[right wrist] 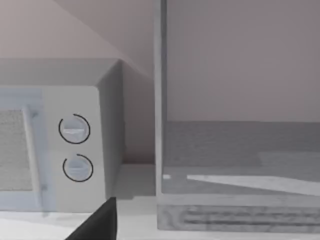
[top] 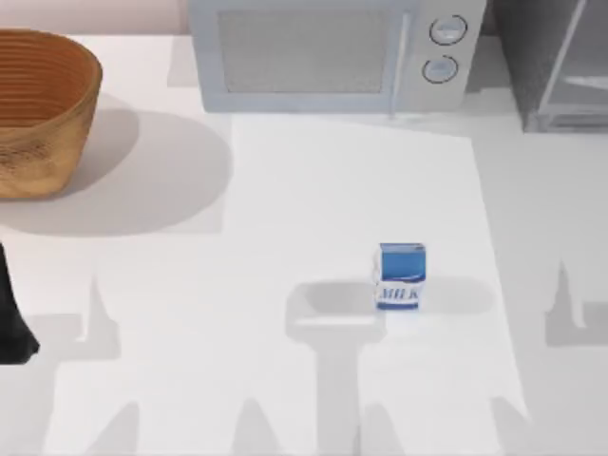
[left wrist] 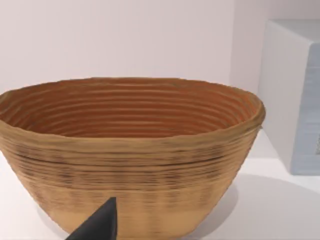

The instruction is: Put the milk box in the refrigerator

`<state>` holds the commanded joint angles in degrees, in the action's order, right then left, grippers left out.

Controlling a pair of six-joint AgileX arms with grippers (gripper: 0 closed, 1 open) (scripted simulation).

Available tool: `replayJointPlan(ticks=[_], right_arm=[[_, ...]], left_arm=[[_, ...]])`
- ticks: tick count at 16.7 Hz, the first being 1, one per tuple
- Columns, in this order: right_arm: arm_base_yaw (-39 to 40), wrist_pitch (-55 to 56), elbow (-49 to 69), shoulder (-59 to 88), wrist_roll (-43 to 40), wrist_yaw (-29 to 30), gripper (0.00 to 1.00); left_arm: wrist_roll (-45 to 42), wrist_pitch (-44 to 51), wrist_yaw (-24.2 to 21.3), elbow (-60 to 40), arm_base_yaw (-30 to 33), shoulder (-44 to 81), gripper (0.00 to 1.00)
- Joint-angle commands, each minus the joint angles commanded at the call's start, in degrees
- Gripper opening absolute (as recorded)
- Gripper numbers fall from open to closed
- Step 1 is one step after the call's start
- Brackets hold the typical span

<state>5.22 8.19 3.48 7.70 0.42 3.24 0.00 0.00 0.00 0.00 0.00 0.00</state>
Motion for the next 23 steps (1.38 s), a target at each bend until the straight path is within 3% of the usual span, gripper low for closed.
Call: replayJointPlan(ticks=[7,23], right_arm=[[13.49,22.71,8.10,26.84,0.51,11.94,1.00],[47.08,86.57,27.06,116.43,0.79,49.90,1.00]], left_arm=[[0.00,0.00,0.00,0.00,0.00,0.00,1.00],[0.00,0.00,0.00,0.00,0.00,0.00,1.00]])
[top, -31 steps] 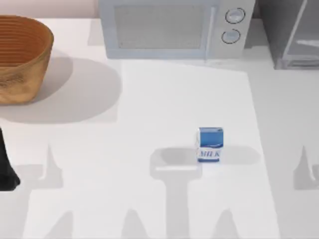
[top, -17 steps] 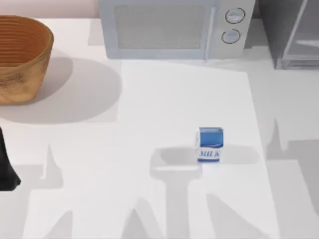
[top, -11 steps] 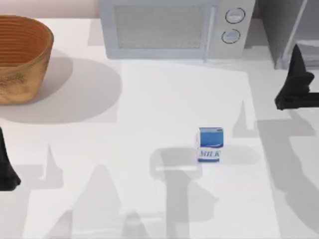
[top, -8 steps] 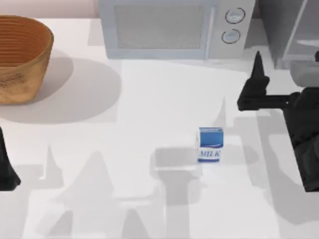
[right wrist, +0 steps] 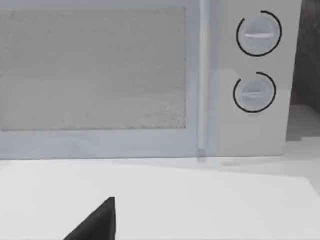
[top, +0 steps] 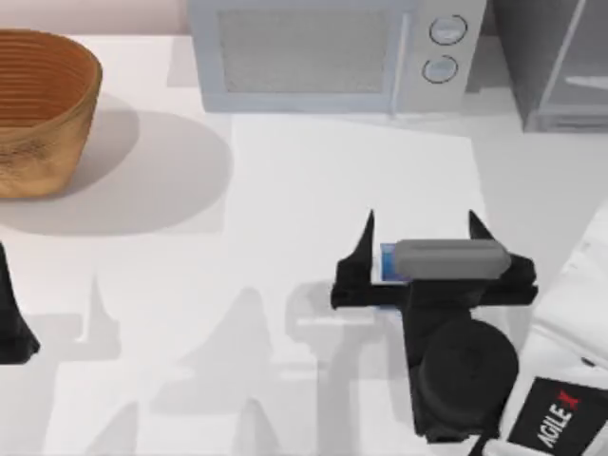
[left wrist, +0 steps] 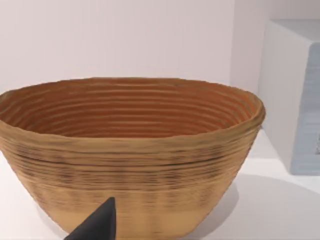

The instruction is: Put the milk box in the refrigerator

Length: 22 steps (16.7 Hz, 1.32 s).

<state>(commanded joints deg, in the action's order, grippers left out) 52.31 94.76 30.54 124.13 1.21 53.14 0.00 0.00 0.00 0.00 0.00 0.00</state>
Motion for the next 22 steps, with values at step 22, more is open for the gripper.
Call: replayJointPlan(ticks=[22], right_arm=[[0.65,8.37,9.42,19.57,-0.44,2.04,1.00]], left_arm=[[0.00,0.00,0.00,0.00,0.00,0.00,1.00]])
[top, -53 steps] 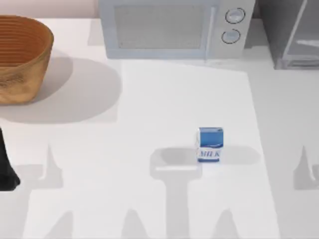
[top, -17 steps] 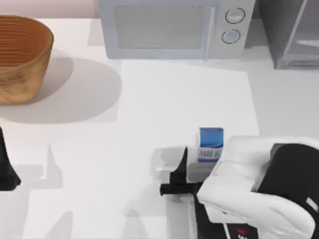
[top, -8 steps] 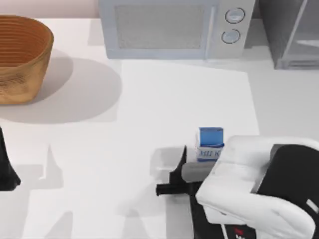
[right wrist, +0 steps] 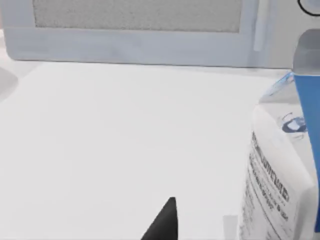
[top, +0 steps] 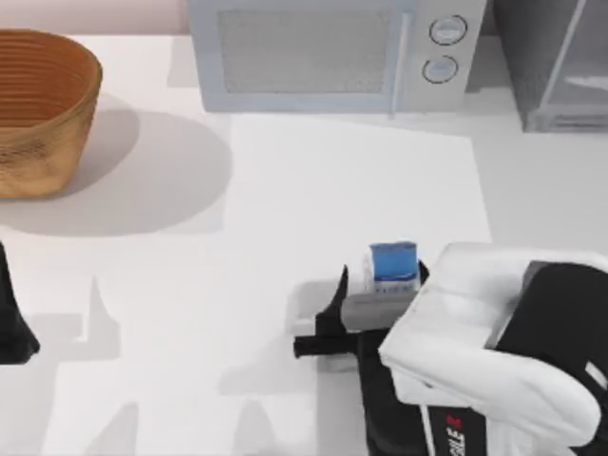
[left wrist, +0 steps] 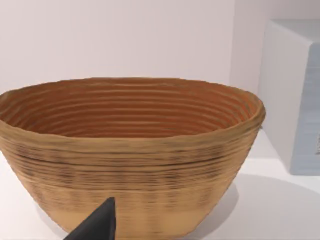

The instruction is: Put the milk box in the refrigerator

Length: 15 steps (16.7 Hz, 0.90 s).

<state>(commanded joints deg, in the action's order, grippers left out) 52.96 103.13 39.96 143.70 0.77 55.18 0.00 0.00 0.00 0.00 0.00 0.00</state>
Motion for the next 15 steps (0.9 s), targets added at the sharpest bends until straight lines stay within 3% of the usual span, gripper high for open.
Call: replayJointPlan(ticks=[10,15], right_arm=[[-2.17,-0.77,0.90,0.20,0.09,-2.18,1.00],[-2.17,-0.77,0.90,0.20,0.09,-2.18,0.62]], left_arm=[[0.00,0.00,0.00,0.00,0.00,0.00,1.00],[0.00,0.00,0.00,0.00,0.00,0.00,1.00]])
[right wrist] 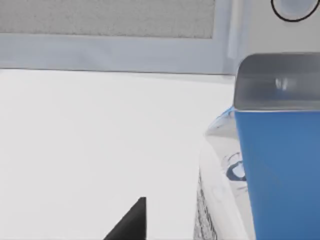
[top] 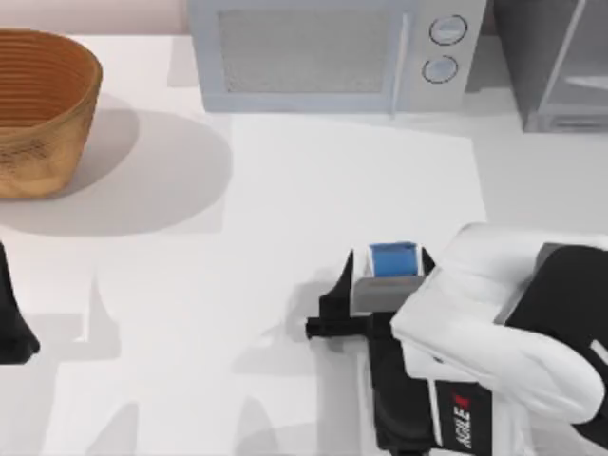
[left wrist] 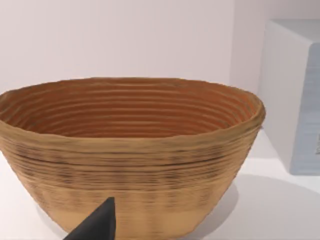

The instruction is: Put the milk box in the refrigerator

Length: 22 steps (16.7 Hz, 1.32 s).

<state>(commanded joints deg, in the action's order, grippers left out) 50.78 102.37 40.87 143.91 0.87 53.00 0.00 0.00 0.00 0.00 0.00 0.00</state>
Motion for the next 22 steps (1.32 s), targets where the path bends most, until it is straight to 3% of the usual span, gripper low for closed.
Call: replayJointPlan(ticks=[8,16,22], right_arm=[[0.00,0.00,0.00,0.00,0.00,0.00,0.02],[0.00,0.00,0.00,0.00,0.00,0.00,0.00],[0.85,-6.10,0.46,-3.91,0.37,-0.40,0.00]], left_arm=[[0.00,0.00,0.00,0.00,0.00,0.00,1.00],[0.00,0.00,0.00,0.00,0.00,0.00,1.00],[0.00,0.00,0.00,0.00,0.00,0.00,1.00]])
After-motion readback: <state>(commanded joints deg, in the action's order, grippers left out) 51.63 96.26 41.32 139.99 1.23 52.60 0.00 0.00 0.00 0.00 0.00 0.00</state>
